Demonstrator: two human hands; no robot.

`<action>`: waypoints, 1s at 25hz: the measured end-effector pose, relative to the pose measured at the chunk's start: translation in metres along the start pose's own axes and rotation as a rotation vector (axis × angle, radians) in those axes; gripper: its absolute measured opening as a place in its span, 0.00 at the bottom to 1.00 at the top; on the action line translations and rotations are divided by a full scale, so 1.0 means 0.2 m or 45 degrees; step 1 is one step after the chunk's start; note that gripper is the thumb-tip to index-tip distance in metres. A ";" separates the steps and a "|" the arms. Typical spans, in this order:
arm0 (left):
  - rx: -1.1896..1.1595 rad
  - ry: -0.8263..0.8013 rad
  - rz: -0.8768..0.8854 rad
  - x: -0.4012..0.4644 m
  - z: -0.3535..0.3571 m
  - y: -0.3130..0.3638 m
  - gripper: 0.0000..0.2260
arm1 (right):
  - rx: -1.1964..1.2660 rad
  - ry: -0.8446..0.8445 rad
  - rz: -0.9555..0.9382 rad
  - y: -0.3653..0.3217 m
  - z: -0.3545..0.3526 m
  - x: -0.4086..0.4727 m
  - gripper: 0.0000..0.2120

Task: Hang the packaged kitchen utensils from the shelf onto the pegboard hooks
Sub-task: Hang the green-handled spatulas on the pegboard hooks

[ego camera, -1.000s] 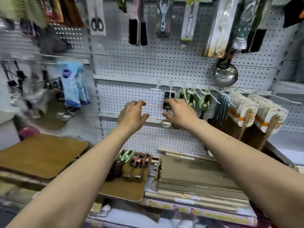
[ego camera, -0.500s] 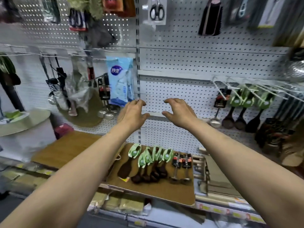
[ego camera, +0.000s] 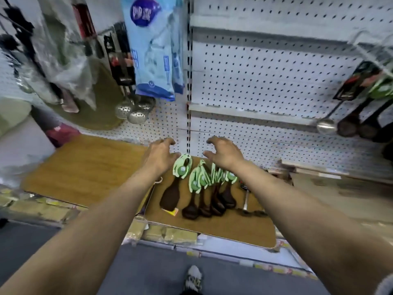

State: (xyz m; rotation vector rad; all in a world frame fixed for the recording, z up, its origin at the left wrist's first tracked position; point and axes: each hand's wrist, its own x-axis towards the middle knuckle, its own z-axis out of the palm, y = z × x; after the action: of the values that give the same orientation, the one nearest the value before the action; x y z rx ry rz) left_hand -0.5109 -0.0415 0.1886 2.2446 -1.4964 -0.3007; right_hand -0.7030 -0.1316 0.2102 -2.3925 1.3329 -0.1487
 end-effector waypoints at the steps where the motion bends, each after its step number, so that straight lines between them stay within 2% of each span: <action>1: -0.031 -0.045 -0.042 0.05 0.08 -0.07 0.19 | 0.032 -0.053 0.041 0.02 0.10 0.08 0.24; 4: -0.094 -0.177 -0.138 0.18 0.35 -0.25 0.18 | 0.171 -0.235 0.204 0.09 0.45 0.31 0.22; 6: -0.133 -0.243 -0.206 0.27 0.53 -0.38 0.18 | 0.271 -0.344 0.326 0.13 0.68 0.45 0.24; 9: -0.218 -0.291 -0.302 0.38 0.73 -0.54 0.17 | 0.466 -0.391 0.519 0.15 0.95 0.61 0.24; 14: -0.298 -0.324 -0.311 0.52 0.93 -0.74 0.18 | 0.678 -0.438 0.805 0.14 1.31 0.88 0.27; 21: -0.343 -0.341 -0.313 0.64 1.03 -0.84 0.17 | 0.536 -0.339 1.128 0.12 1.50 1.04 0.32; 25: -0.301 -0.391 -0.331 0.69 1.06 -0.85 0.18 | 0.530 -0.295 1.146 0.12 1.49 1.07 0.36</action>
State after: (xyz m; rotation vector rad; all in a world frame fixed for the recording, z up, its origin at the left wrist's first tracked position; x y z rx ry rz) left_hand -0.4025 -0.1593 -0.0702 2.2698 -1.2261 -0.8888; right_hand -0.5238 -0.2352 -0.0937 -1.2731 1.8853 0.0972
